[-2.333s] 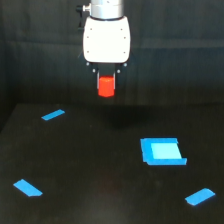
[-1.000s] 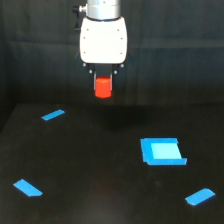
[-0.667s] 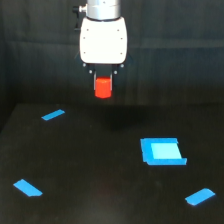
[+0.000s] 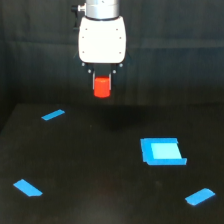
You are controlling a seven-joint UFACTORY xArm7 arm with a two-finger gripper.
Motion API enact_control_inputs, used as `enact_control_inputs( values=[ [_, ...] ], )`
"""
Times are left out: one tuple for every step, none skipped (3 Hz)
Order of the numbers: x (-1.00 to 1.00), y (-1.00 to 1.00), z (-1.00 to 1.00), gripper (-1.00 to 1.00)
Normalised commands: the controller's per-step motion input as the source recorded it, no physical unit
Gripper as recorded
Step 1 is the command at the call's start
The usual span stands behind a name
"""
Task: Pick up the red object from the table
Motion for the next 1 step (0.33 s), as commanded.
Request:
enact_control_inputs(
  values=[
    [0.01, -0.13, 0.08, -0.88]
  ],
)
